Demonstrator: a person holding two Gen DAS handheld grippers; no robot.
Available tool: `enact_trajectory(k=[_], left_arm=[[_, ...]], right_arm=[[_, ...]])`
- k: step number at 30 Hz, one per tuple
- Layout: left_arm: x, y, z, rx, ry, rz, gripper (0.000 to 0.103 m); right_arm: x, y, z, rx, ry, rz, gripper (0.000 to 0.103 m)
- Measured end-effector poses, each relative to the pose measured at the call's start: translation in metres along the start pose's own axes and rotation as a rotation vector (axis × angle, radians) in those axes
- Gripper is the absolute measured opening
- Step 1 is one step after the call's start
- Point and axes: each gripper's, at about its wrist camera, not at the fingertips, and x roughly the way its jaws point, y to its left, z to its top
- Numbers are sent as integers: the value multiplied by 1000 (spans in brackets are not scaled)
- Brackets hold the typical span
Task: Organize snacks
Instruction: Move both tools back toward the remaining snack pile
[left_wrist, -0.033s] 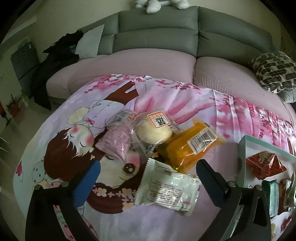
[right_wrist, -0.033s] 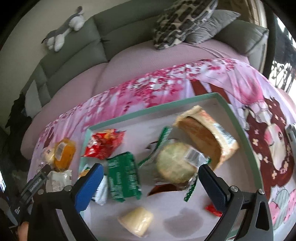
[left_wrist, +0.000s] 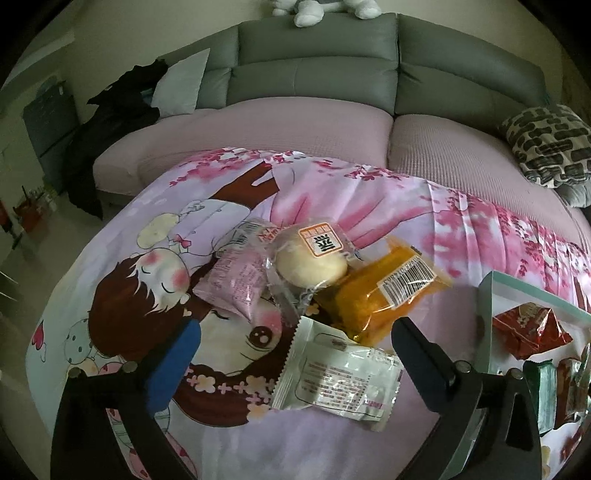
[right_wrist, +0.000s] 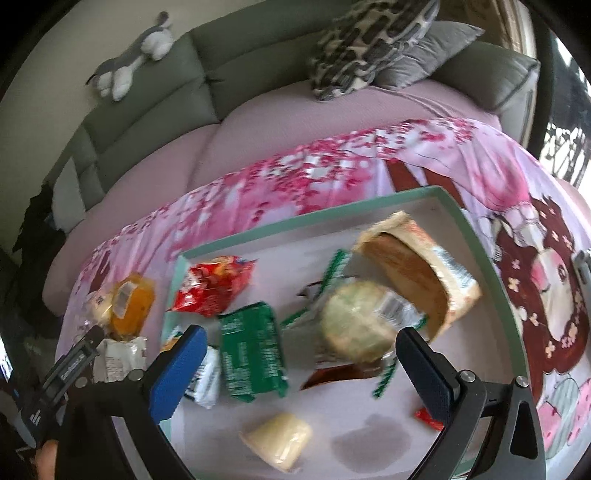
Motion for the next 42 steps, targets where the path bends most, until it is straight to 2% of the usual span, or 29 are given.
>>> enact_trajectory(k=[14, 20, 29, 42], left_arm=[[-5, 21, 8, -36, -23, 14, 103], [-7, 26, 12, -28, -41, 25, 103], [-4, 56, 15, -51, -78, 37, 103], [7, 117, 14, -194, -35, 43, 103]], right_arm=[[-12, 38, -1, -44, -64, 10, 103], [-8, 67, -5, -94, -82, 46, 103], [11, 115, -19, -156, -73, 125, 103], [46, 168, -43, -253, 20, 184, 103]])
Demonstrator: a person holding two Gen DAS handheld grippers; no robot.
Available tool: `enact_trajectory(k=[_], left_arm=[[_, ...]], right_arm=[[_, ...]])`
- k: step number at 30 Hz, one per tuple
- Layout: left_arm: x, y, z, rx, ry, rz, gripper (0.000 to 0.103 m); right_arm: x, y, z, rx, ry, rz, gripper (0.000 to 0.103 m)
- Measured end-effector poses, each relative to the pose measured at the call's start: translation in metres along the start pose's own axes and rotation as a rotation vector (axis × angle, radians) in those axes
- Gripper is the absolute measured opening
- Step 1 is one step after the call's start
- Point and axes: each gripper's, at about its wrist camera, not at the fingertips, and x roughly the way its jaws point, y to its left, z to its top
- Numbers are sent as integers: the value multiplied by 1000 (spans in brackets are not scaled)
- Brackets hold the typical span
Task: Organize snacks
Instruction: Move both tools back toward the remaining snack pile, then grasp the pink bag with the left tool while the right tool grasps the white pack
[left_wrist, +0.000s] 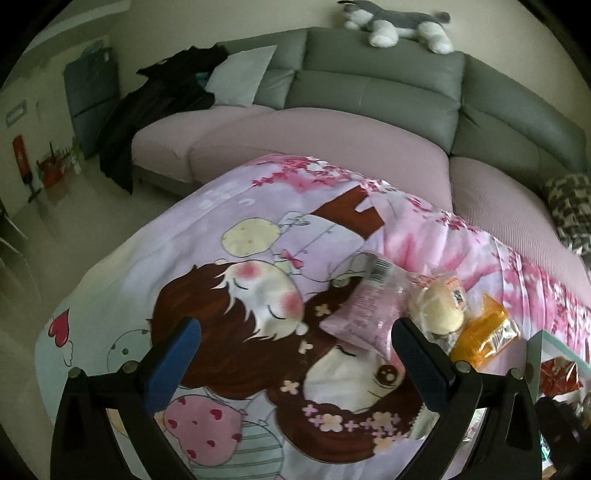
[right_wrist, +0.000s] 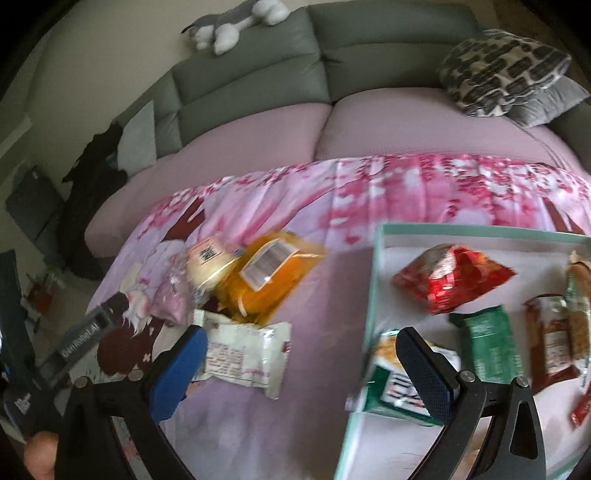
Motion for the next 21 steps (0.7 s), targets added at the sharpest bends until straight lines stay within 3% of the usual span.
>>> enact_trajectory(k=[7, 21], left_arm=[[11, 19, -1, -16, 45, -45, 103], [48, 9, -4, 50, 173, -137, 103]], right_arm=[[17, 17, -5, -26, 42, 5, 103], [55, 44, -11, -87, 99, -34, 103]])
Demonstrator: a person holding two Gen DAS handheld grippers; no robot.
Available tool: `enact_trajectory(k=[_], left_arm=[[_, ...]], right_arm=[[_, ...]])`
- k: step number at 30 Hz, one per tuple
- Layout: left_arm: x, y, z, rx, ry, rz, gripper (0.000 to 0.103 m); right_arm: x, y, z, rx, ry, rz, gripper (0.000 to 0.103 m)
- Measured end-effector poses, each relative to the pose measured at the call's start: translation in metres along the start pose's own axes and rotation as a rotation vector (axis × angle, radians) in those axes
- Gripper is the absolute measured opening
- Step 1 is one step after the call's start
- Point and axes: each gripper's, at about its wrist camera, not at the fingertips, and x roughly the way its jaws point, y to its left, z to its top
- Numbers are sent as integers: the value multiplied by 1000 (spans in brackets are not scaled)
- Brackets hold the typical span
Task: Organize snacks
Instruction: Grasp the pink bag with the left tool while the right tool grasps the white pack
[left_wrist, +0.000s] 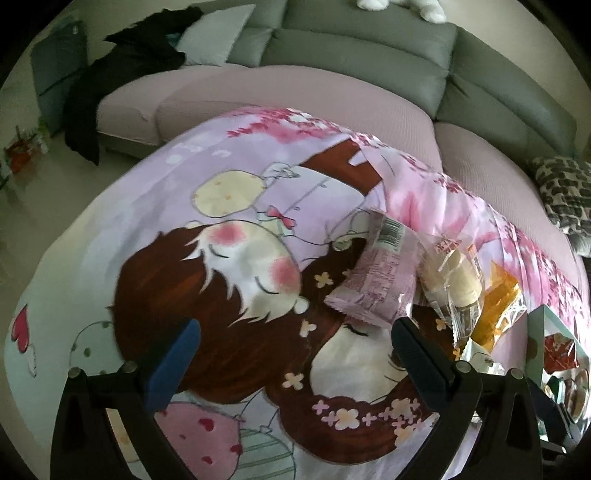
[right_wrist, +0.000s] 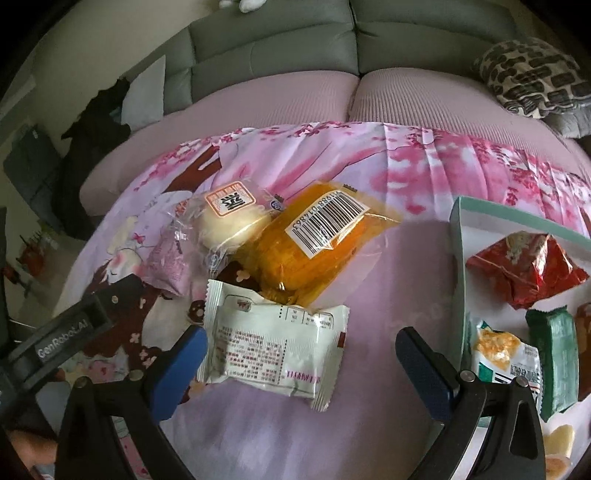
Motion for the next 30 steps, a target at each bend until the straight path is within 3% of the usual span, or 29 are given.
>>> enact_trajectory(k=[6, 11, 18, 20, 22, 24, 26, 30], left_arm=[[9, -16, 11, 86, 14, -48, 103], [21, -28, 17, 130, 20, -67, 103], [38, -37, 21, 135, 44, -55, 101], [41, -38, 21, 129, 45, -59, 95], [44, -39, 20, 121, 52, -66, 80], [46, -42, 19, 130, 55, -57, 78], [44, -46, 19, 151, 51, -70, 63], [41, -47, 18, 154, 49, -67, 59]], right_arm=[[6, 9, 2, -12, 17, 19, 103], [13, 14, 2, -33, 27, -18, 103], [12, 16, 0, -45, 34, -16, 101], [12, 16, 0, -46, 35, -17, 98], [12, 16, 0, -49, 39, -15, 94], [13, 16, -1, -52, 44, -17, 88], [13, 14, -1, -48, 48, -18, 78], [11, 12, -1, -38, 56, 5, 69]])
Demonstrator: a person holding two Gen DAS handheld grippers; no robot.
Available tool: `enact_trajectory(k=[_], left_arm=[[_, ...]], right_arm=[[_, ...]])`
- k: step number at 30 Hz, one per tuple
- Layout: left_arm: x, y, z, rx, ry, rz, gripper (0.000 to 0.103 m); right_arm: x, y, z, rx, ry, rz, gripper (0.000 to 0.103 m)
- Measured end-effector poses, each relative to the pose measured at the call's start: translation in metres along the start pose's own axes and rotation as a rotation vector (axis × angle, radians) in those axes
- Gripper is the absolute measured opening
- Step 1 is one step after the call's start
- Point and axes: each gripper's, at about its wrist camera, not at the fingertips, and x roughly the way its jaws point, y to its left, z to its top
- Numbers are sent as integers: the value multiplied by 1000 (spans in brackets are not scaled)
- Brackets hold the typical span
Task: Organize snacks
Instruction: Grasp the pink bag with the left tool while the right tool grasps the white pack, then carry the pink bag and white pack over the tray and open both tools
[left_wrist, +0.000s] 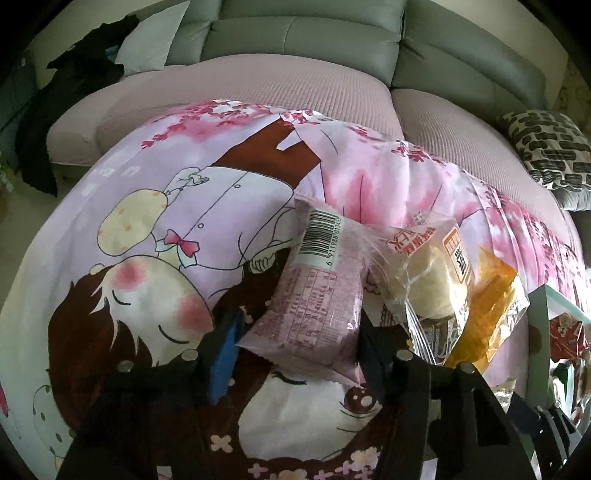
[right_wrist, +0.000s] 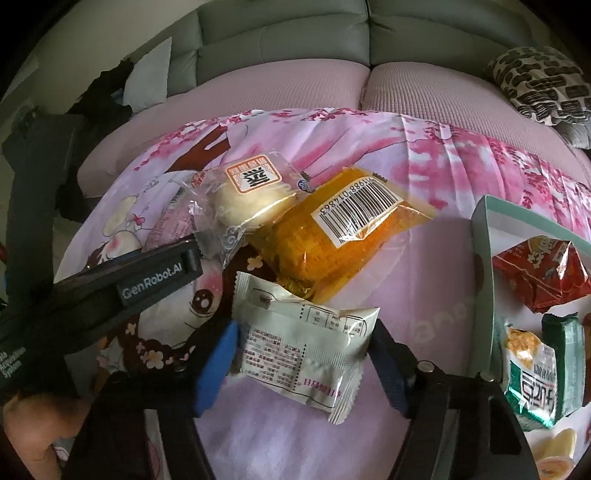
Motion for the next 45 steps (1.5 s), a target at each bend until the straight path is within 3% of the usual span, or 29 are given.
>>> enact_trajectory(k=[5, 13, 34, 45], left_arm=[[-6, 3, -2, -3, 2, 20, 58], [-18, 10, -3, -27, -11, 54, 58], [-82, 11, 7, -49, -169, 95, 58], [-106, 5, 9, -38, -232, 103, 58]], right_arm=[[-2, -2, 1, 10, 0, 20, 60], [-8, -4, 1, 4, -5, 28, 55], [-63, -20, 9, 41, -128, 49, 54], [-71, -29, 10, 63, -143, 55, 54]])
